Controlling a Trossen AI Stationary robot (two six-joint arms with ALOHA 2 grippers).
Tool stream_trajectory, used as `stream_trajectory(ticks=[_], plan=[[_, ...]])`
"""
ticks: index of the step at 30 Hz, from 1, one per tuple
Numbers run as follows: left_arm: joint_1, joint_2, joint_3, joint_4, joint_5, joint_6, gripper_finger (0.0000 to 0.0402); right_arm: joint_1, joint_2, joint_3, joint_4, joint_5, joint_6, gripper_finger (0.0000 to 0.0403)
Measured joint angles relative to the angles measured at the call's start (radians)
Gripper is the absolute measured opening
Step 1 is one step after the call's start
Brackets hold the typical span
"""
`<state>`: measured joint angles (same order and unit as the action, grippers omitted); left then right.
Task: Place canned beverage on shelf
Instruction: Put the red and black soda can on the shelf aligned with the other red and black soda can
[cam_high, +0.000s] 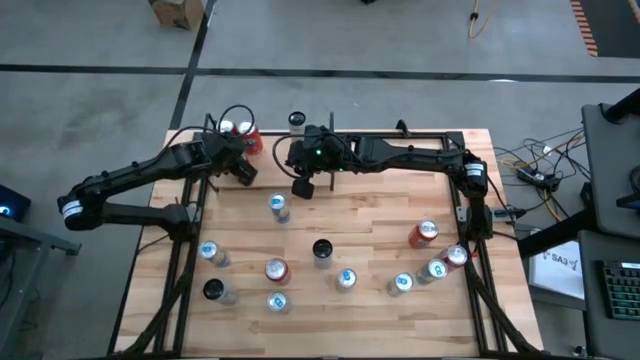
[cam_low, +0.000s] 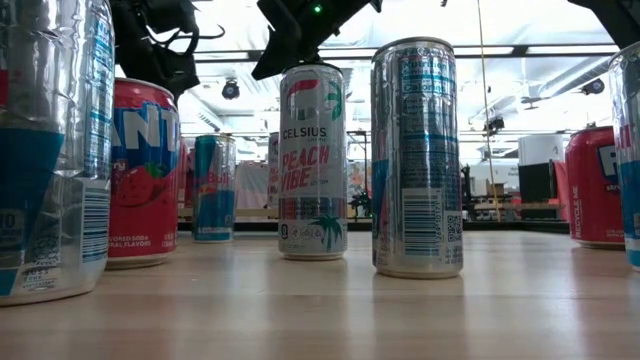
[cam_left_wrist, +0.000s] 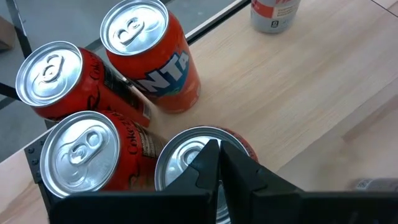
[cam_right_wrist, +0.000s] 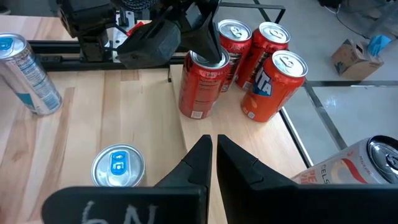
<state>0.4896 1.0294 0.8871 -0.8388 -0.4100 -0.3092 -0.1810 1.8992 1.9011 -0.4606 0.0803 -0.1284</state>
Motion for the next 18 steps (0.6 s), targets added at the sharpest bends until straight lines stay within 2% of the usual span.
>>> stream_trajectory(ticks=[14, 18], plan=[[-0.003, -0.06, 0.034, -0.024, 0.013, 0.073, 0.0, 0.0, 0.0, 0.0, -0.002, 0.0, -0.002, 0.0013], [-0.004, -0.093, 0.038, -0.049, 0.092, 0.102, 0.0, 0.0, 0.0, 0.0, -0.013, 0.0, -0.002, 0.0013]])
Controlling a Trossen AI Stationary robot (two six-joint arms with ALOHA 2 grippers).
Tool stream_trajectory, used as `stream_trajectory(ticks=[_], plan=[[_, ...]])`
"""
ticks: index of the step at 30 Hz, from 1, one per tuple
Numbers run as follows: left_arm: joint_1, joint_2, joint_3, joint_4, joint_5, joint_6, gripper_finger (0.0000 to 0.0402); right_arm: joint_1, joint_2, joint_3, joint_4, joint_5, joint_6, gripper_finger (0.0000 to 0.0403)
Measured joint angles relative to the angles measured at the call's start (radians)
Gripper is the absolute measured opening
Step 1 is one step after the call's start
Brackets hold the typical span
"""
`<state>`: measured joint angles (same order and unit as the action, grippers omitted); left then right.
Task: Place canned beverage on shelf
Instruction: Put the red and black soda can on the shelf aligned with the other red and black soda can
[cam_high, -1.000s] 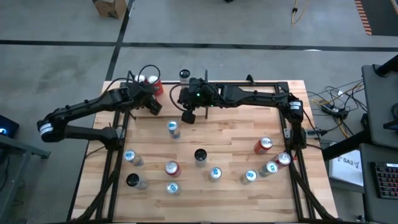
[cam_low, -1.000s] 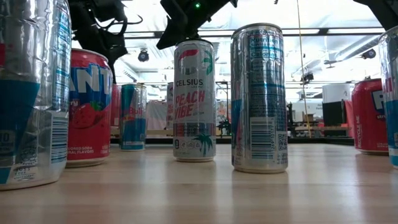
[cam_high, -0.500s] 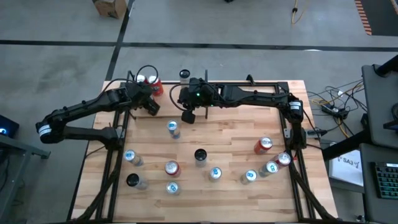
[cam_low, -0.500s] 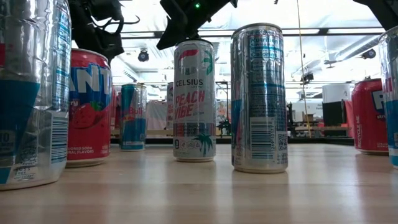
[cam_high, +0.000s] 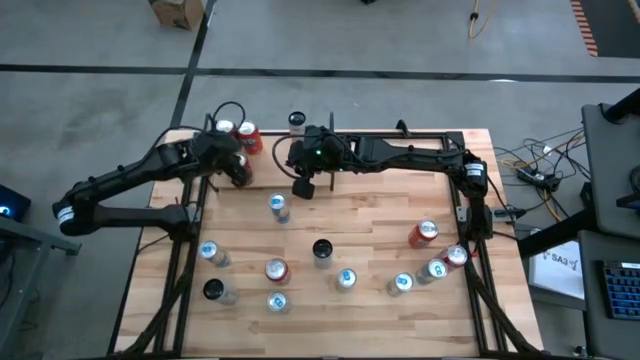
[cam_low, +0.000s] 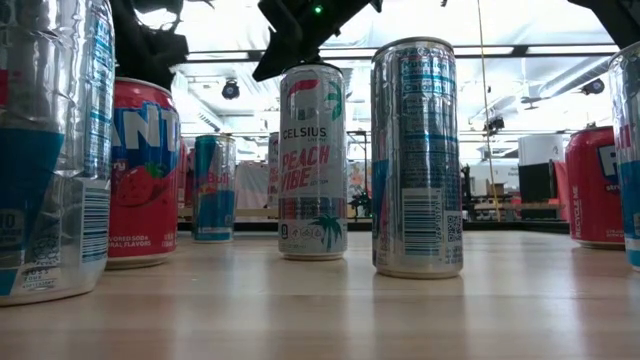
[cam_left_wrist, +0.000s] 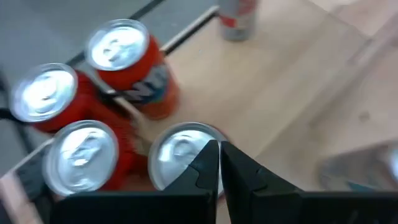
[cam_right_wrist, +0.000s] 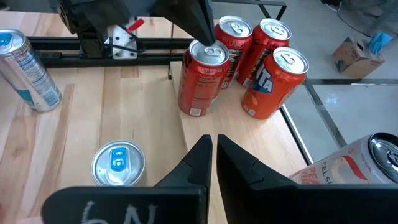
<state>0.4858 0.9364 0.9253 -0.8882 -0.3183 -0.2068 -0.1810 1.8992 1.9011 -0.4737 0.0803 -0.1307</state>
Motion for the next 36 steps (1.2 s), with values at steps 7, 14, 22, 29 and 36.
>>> stream_trajectory(ticks=[7, 14, 22, 29, 36], plan=[[-0.001, -0.051, 0.0, 0.0, 0.049, 0.016, 0.0, 0.005, -0.003, 0.0, -0.071, 0.0, -0.004, 0.0013], [-0.014, -0.106, -0.001, 0.001, 0.061, 0.053, 0.0, 0.034, -0.031, 0.0, -0.176, 0.0, -0.011, 0.0013], [-0.016, -0.12, -0.003, 0.037, 0.122, 0.076, 0.0, 0.046, -0.138, -0.001, -0.303, -0.001, 0.004, 0.0013], [-0.016, -0.089, -0.003, 0.085, 0.122, 0.094, 0.0, 0.046, -0.252, -0.001, -0.391, -0.002, 0.05, 0.0013], [-0.016, 0.005, -0.003, 0.107, 0.12, 0.095, 0.0, 0.045, -0.336, 0.0, -0.482, -0.003, 0.087, 0.0013]])
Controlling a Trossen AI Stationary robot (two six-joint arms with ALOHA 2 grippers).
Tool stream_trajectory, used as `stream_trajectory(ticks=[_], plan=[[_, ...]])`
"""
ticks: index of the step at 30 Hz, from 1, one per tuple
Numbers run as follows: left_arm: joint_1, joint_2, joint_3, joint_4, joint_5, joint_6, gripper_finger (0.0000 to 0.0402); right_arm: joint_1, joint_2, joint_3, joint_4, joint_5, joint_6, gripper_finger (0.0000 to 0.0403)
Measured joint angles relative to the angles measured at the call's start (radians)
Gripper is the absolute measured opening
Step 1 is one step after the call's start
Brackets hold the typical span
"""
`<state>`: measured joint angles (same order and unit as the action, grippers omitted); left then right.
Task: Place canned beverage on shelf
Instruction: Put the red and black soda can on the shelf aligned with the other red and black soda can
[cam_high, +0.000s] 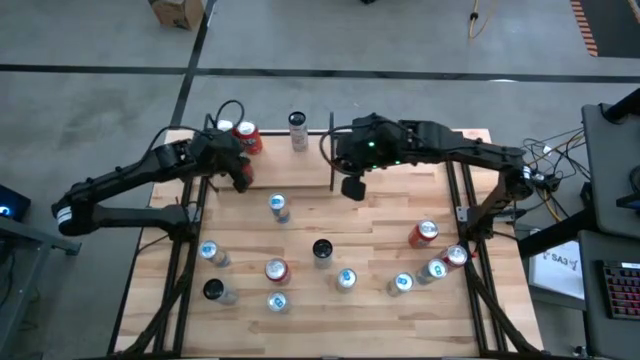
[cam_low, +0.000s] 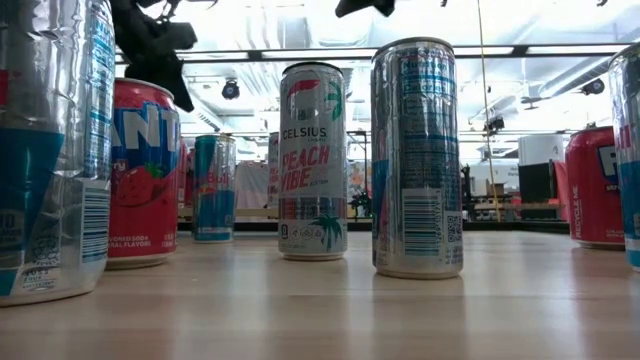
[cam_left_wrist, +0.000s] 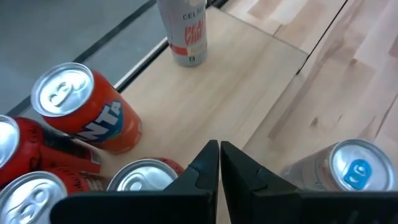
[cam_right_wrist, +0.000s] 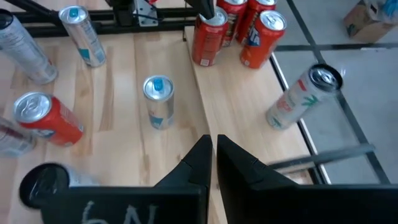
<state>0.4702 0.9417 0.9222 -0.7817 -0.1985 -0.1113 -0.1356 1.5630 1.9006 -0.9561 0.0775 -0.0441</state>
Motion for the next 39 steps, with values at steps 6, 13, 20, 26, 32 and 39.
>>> stream_trajectory(ticks=[6, 13, 20, 26, 32, 39], plan=[[0.0, 0.062, 0.0, 0.001, -0.012, 0.007, 0.0, 0.0, -0.039, 0.0, -0.037, 0.0, 0.031, 0.0013], [0.001, 0.095, 0.0, -0.029, -0.109, 0.007, 0.0, 0.005, -0.04, -0.005, -0.036, 0.001, 0.028, 0.0013], [0.001, 0.097, -0.001, -0.057, -0.132, -0.006, 0.0, 0.005, -0.04, -0.025, -0.033, 0.002, 0.027, 0.0013], [0.001, 0.096, -0.001, -0.094, -0.137, -0.03, 0.0, 0.005, -0.04, -0.062, -0.031, 0.002, 0.039, 0.0013], [0.001, 0.096, 0.0, -0.105, -0.139, -0.043, 0.0, 0.005, -0.04, -0.082, -0.024, 0.002, 0.044, 0.0013], [0.001, 0.096, 0.0, -0.12, -0.145, -0.065, 0.0, 0.005, -0.04, -0.084, -0.004, 0.002, 0.044, 0.0013]])
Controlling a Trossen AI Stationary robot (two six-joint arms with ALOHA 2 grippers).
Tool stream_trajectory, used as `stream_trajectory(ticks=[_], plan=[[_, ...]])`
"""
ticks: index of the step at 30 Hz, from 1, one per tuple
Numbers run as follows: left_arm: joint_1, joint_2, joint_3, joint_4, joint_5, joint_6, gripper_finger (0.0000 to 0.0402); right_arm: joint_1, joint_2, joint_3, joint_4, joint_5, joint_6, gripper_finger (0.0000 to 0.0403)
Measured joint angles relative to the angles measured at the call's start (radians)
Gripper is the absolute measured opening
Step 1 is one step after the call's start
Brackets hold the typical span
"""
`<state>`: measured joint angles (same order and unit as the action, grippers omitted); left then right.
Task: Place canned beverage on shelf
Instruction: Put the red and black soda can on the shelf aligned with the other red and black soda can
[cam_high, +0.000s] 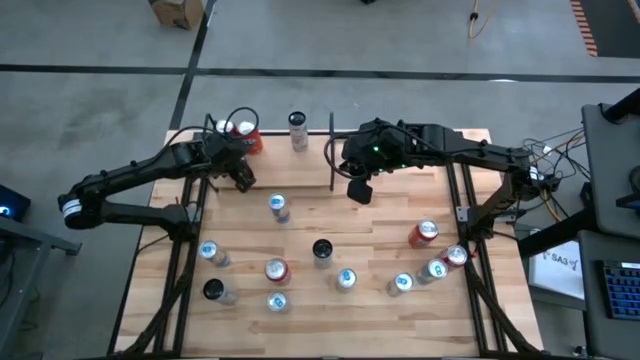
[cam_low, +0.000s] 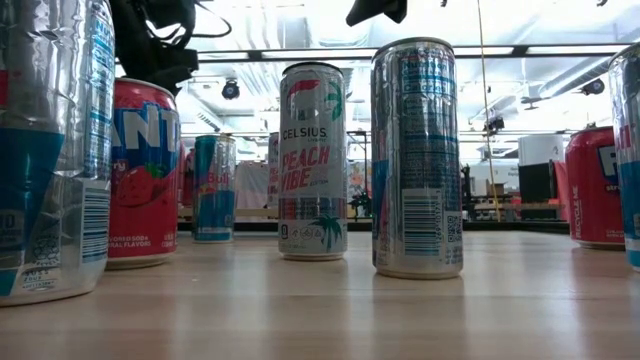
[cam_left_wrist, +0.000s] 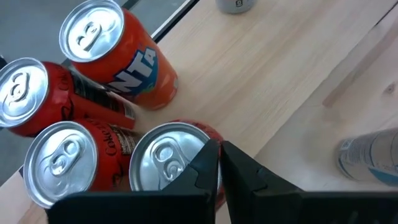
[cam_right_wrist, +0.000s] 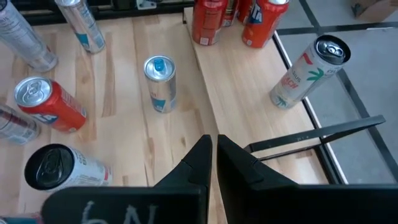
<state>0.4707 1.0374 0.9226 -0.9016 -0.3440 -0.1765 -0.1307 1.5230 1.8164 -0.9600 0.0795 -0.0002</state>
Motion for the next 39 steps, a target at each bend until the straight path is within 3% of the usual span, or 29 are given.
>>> stream_trajectory(ticks=[14, 19, 39], plan=[[0.0, -0.015, 0.008, -0.022, -0.03, -0.032, 0.0, 0.0, 0.0, 0.0, 0.0, 0.0, -0.001, 0.0013], [0.0, -0.01, 0.017, 0.061, -0.031, -0.017, 0.0, 0.0, 0.0, 0.0, 0.008, 0.0, -0.004, 0.0013], [0.0, 0.15, 0.017, 0.109, -0.129, -0.019, 0.0, 0.0, 0.001, -0.019, 0.018, 0.001, 0.0, 0.0013]])
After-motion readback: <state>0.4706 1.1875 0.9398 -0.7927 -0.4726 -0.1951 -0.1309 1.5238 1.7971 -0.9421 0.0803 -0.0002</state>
